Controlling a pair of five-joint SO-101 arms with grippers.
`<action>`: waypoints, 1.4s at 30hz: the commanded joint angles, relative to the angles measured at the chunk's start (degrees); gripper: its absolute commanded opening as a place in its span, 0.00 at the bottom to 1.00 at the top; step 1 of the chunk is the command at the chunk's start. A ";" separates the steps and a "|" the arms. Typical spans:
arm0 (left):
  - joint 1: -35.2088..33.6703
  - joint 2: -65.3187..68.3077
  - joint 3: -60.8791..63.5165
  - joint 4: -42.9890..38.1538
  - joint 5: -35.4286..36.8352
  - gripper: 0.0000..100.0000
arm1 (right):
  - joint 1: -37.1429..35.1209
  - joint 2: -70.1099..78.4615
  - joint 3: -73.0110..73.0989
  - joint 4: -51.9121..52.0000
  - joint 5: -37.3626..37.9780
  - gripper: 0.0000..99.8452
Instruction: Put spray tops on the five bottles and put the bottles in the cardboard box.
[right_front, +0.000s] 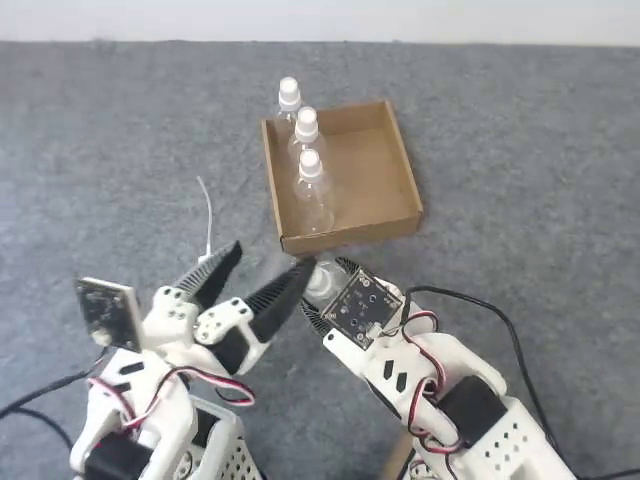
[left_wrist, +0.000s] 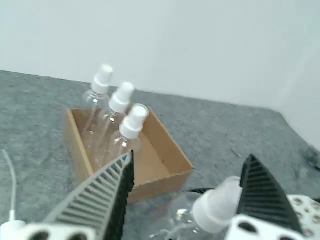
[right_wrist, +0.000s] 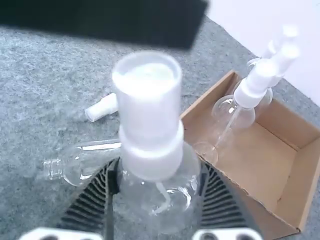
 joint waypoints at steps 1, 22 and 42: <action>-3.69 -0.88 -3.47 -0.35 0.70 0.32 | 0.66 -1.19 -2.64 -0.92 0.09 0.04; -19.96 -0.88 14.11 -1.93 0.35 0.15 | 0.66 -1.19 -2.81 -0.92 0.00 0.04; -20.13 -0.79 32.75 -17.76 -5.80 0.04 | 10.68 -1.01 -17.93 4.44 0.09 0.01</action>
